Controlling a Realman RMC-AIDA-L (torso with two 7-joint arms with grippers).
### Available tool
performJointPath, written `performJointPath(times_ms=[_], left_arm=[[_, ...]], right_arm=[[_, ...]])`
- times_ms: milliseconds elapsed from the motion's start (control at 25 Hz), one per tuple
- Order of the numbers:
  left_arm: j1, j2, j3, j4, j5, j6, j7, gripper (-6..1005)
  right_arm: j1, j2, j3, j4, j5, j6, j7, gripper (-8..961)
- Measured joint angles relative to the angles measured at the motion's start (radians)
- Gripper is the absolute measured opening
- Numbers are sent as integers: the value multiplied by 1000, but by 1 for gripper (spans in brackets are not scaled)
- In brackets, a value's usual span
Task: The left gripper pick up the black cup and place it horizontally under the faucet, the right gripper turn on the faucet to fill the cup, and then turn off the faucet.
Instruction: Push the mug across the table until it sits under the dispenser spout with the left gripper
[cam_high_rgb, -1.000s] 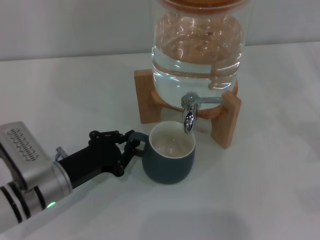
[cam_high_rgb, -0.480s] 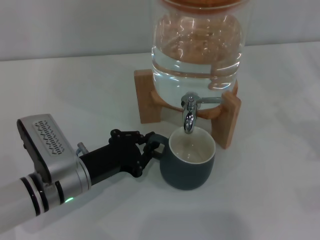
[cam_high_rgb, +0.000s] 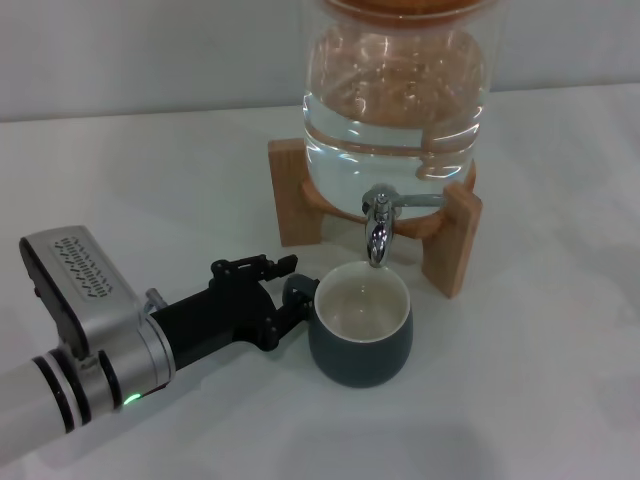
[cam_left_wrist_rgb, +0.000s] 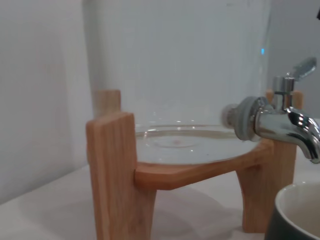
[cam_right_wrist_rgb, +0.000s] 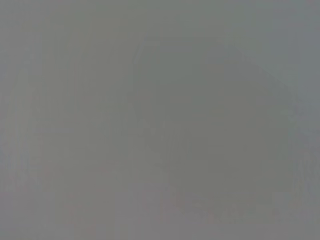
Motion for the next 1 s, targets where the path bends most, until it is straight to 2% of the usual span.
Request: performJointPath(times_ms=[480,720,1000], left_arm=[[-12,3,8,1,6,41,-78,578],[-24,3,9,1,7,56,-89,655],[-35,4,21,1,13,67,-115,643]], right_arm=[[-2,0,0,9,0,2,0,782],[-2,0,0,9,0,4,0,782],[-2,-1,0,9,0,4,0,782]])
